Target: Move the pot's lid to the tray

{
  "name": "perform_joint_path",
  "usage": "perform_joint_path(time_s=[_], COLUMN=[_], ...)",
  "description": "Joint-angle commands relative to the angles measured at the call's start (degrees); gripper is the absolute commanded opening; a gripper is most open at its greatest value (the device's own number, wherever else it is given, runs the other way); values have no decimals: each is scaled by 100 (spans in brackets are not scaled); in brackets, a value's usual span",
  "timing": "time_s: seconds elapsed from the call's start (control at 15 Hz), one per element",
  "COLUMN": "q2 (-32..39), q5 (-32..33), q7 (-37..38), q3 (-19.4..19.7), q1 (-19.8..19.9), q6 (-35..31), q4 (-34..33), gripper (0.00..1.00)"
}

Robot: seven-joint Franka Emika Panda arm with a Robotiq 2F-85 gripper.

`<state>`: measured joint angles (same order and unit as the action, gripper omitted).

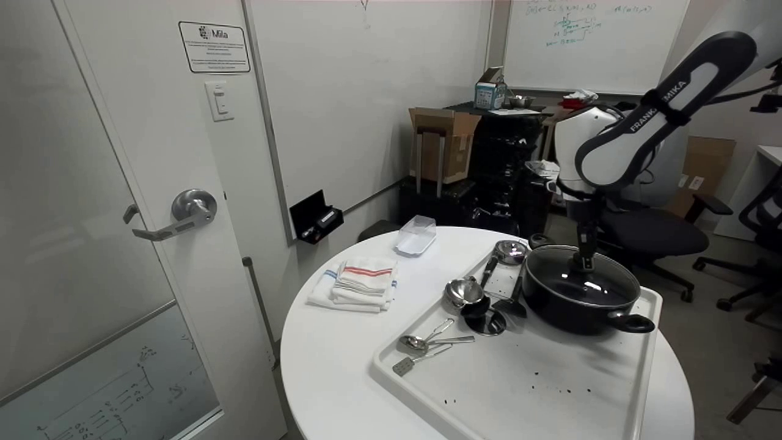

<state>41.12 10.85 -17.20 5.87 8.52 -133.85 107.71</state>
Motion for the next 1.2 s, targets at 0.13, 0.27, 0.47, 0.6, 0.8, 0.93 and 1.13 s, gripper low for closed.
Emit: perform_joint_path(time_s=[0.13, 0.27, 0.47, 0.6, 0.8, 0.93, 1.13], q2=[85, 59, 14, -51, -194, -330, -586], q5=[112, 117, 110, 109, 100, 101, 117], q7=[-87, -109, -136, -168, -277, -367, -557], q3=[-46, -53, -69, -77, -103, -120, -153], q1=[57, 64, 69, 77, 101, 113, 135], q6=[-57, -56, -46, -55, -64, -57, -99], q4=[-127, -105, -69, -13, 108, 217, 429], gripper=[35, 23, 23, 23, 23, 23, 23])
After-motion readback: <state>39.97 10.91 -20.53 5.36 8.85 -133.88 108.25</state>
